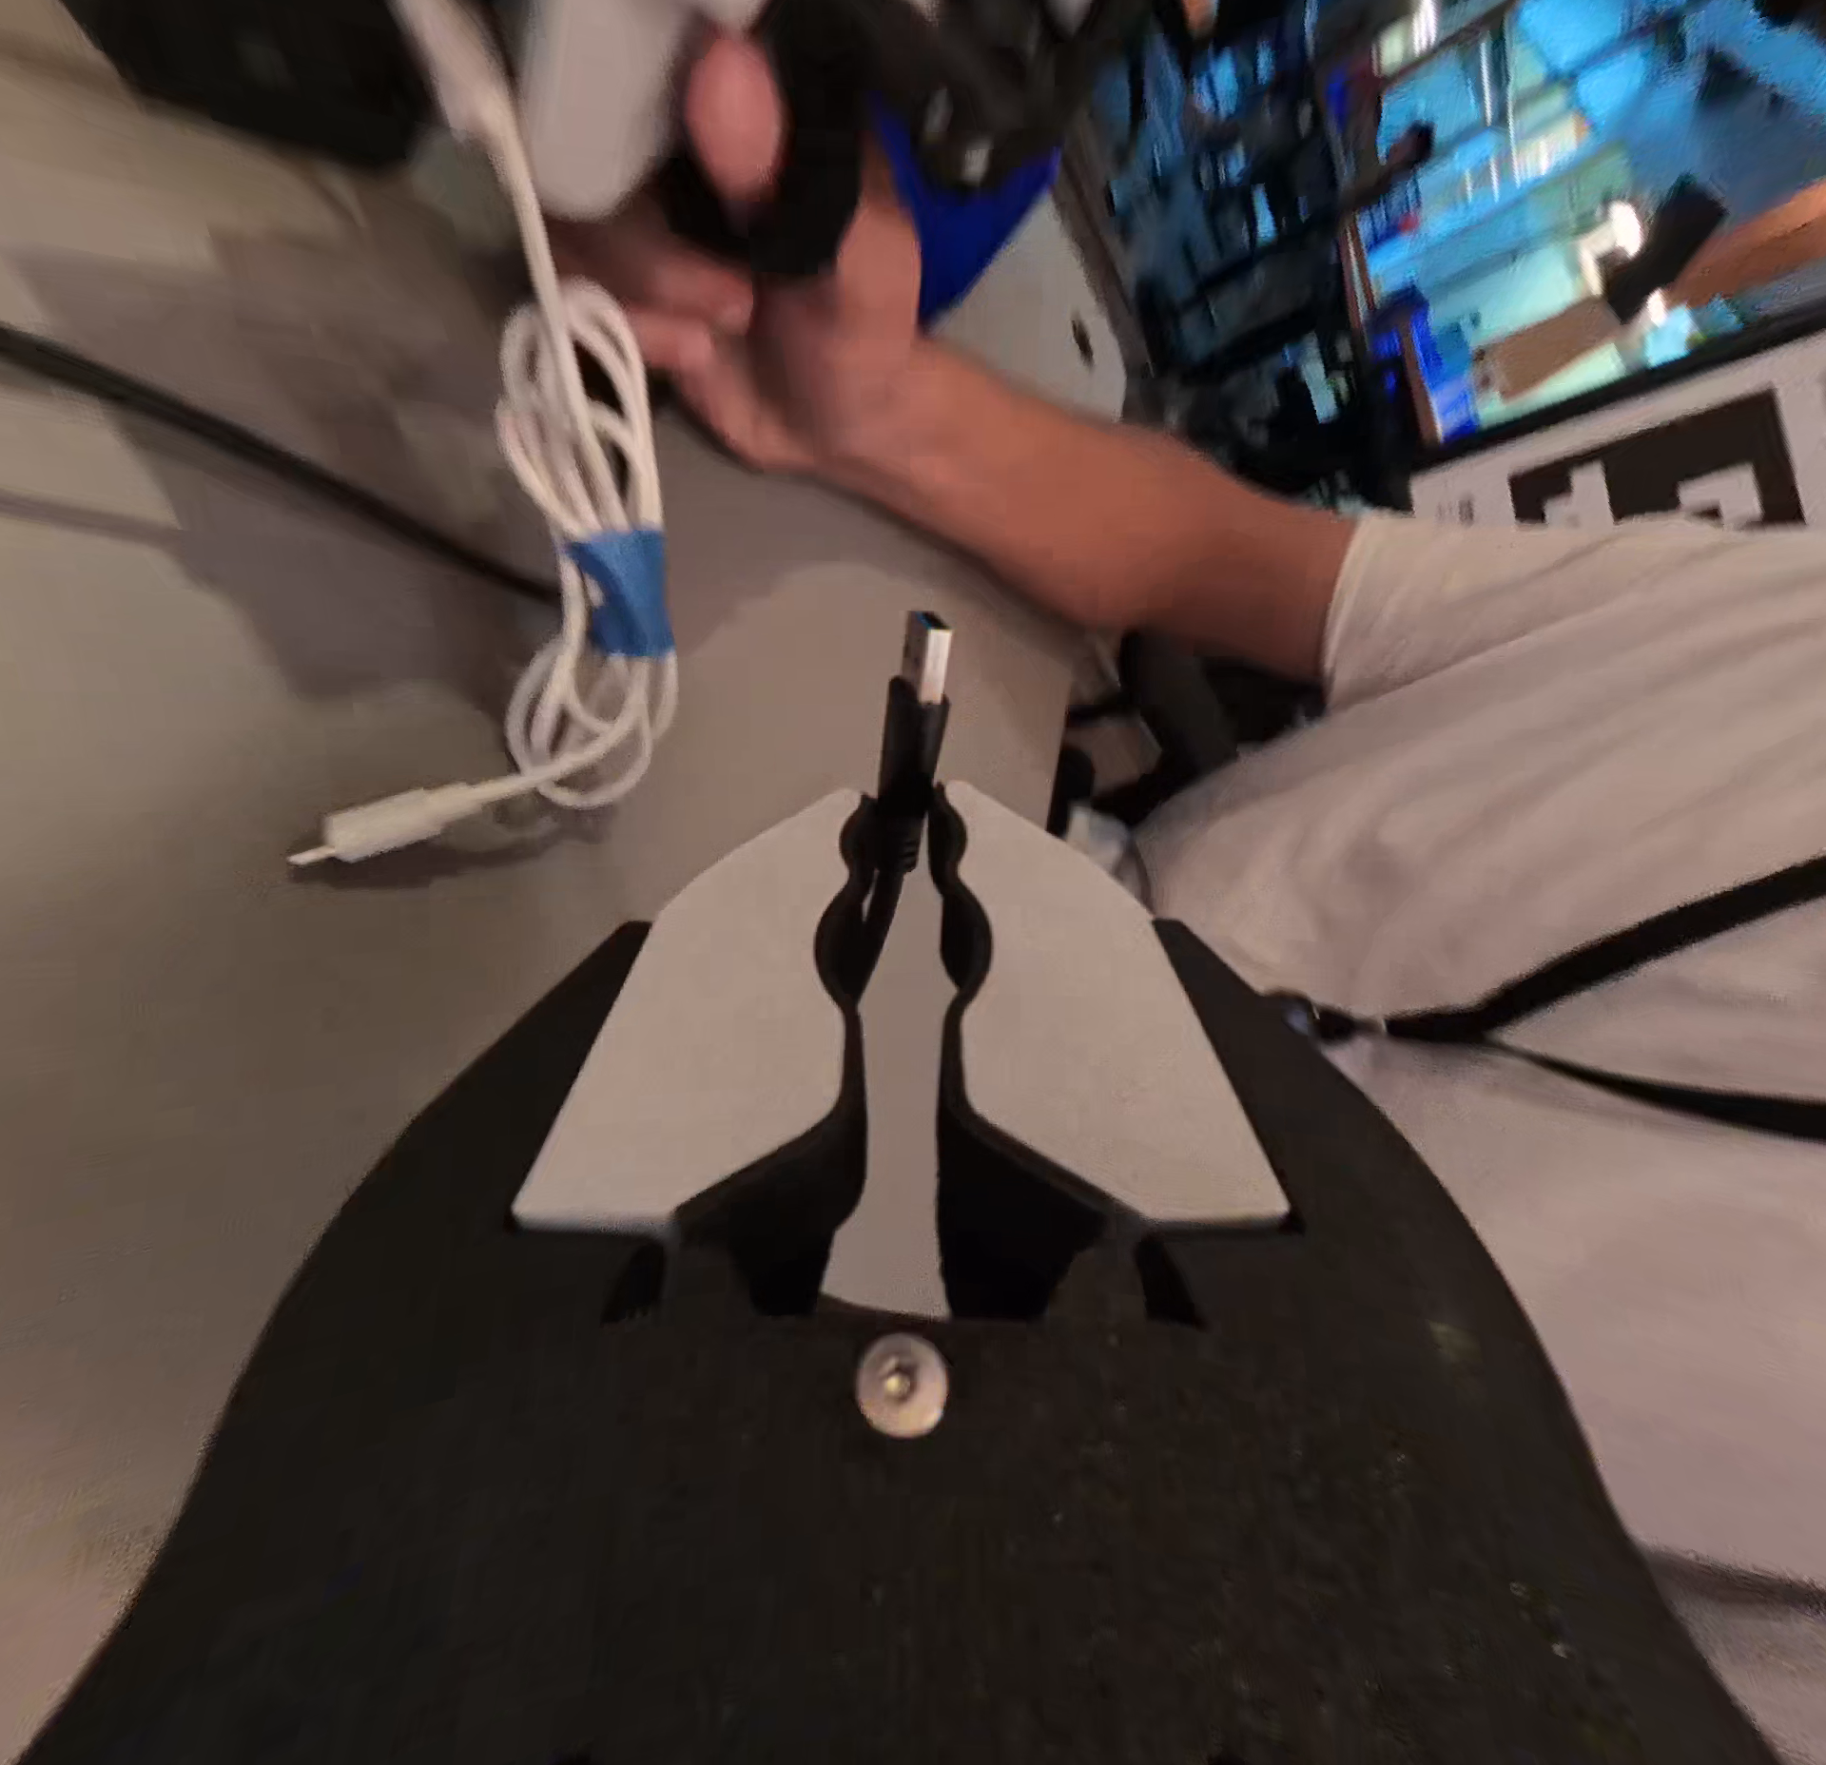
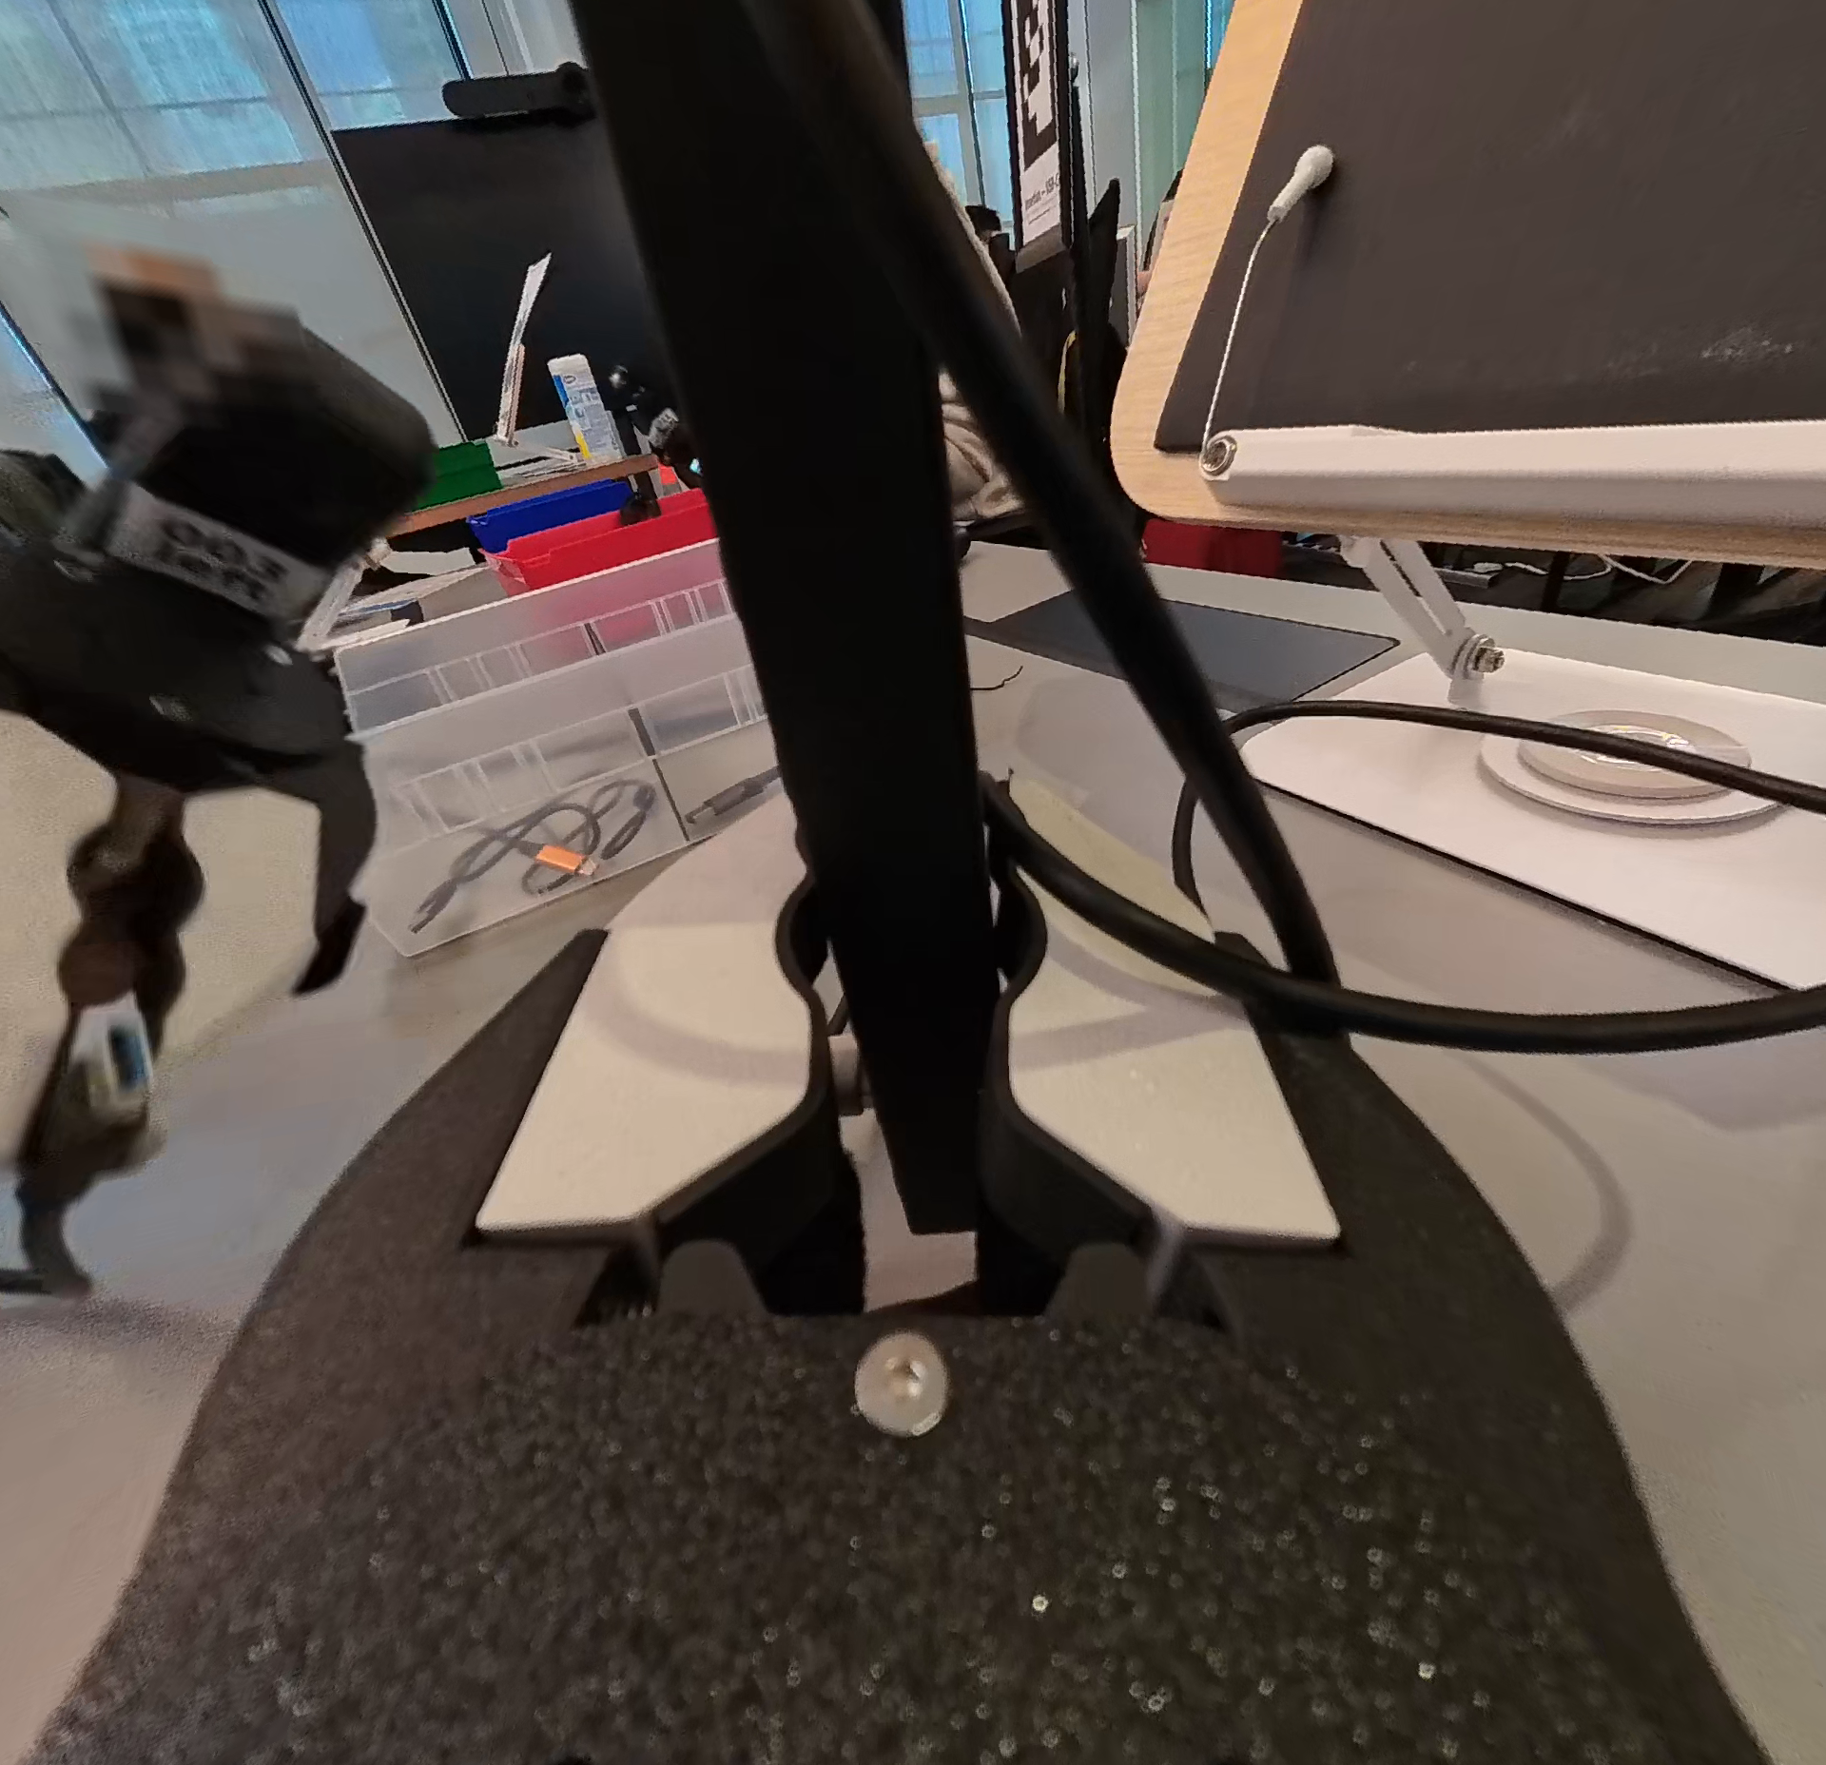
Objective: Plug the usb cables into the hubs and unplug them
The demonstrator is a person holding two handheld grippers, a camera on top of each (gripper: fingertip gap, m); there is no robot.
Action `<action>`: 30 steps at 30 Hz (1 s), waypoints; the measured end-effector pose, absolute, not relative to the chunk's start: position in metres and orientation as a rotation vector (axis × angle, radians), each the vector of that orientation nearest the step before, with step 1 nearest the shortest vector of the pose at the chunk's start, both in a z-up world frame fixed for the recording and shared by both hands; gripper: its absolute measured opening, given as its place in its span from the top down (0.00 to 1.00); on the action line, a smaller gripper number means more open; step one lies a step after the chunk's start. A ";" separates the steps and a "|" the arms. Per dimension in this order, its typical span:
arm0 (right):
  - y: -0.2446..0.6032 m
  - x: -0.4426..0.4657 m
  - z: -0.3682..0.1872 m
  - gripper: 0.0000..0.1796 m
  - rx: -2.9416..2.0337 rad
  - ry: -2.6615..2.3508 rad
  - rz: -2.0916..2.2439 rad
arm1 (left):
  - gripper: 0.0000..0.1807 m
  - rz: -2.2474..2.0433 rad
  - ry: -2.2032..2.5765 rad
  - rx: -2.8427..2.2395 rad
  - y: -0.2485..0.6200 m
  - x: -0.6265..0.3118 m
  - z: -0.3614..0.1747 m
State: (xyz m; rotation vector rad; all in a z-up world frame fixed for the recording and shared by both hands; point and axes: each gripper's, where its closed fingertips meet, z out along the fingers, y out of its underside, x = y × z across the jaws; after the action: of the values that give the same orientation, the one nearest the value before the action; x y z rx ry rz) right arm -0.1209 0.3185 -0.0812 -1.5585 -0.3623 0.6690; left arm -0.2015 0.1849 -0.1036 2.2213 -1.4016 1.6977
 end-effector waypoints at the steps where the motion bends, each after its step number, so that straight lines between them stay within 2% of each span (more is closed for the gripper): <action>1: 0.318 -0.121 -0.081 0.83 -1.558 -0.361 0.669 | 0.95 1.638 -1.410 2.157 0.177 -0.202 -0.114; 5: 0.319 -0.121 -0.081 0.83 -1.560 -0.360 0.673 | 0.95 1.443 -1.458 2.104 0.166 -0.203 -0.153; 10: 0.319 -0.121 -0.081 0.83 -1.561 -0.361 0.676 | 0.95 1.136 -1.784 2.272 0.179 -0.202 -0.188; 18: 0.319 -0.121 -0.081 0.83 -1.562 -0.361 0.680 | 0.83 0.875 -2.269 2.666 0.190 -0.198 -0.170; 21: 0.319 -0.121 -0.081 0.83 -1.561 -0.363 0.678 | 0.81 0.860 -2.236 2.907 0.180 -0.203 -0.155; 27: 0.318 -0.121 -0.081 0.83 -1.561 -0.363 0.679 | 0.79 1.041 -1.778 3.121 0.125 -0.230 -0.149; 30: 0.319 -0.122 -0.082 0.83 -1.566 -0.366 0.681 | 0.79 0.890 -1.701 3.231 0.108 -0.255 -0.153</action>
State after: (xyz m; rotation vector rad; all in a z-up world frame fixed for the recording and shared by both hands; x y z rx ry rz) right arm -0.1216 0.3189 -0.0820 -1.5659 -0.3656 0.6813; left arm -0.2546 0.1075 -0.1533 3.2314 -1.7009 0.8900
